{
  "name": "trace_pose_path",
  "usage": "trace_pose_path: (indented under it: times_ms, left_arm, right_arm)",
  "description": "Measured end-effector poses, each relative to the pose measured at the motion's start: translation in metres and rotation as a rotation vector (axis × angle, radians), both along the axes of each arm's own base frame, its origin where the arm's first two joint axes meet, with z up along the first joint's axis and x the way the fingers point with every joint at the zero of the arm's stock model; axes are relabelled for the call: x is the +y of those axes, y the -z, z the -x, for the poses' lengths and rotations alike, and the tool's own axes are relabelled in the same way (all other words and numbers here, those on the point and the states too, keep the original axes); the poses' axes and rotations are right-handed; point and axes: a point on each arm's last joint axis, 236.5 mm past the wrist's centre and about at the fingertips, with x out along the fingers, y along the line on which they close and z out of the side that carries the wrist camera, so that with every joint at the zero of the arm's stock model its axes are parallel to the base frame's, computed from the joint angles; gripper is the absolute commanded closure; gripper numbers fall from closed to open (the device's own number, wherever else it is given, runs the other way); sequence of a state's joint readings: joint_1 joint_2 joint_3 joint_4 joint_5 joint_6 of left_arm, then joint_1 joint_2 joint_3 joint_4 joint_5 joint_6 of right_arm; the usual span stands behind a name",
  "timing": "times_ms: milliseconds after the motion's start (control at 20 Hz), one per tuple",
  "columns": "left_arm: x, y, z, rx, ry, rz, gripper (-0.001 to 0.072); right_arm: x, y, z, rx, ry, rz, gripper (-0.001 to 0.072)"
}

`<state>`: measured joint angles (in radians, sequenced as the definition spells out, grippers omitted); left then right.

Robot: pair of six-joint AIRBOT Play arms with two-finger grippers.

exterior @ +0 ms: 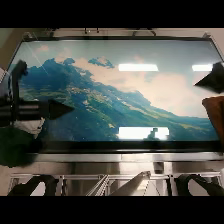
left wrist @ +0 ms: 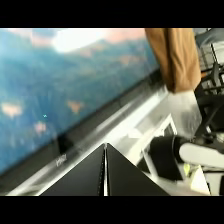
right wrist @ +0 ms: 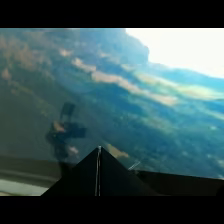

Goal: Fold the shirts.

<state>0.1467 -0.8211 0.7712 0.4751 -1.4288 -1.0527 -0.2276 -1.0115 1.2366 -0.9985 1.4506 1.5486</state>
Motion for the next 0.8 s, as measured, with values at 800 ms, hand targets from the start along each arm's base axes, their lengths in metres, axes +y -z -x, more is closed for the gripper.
trace_pose_path:
  times_ms: [800]
  left_arm:
    - [-0.001, 0.068, 0.059, 0.065, -0.011, -0.053, 0.0692]
  right_arm:
    - [0.102, 0.099, 0.119, 0.059, -0.174, -0.153, 0.0690]
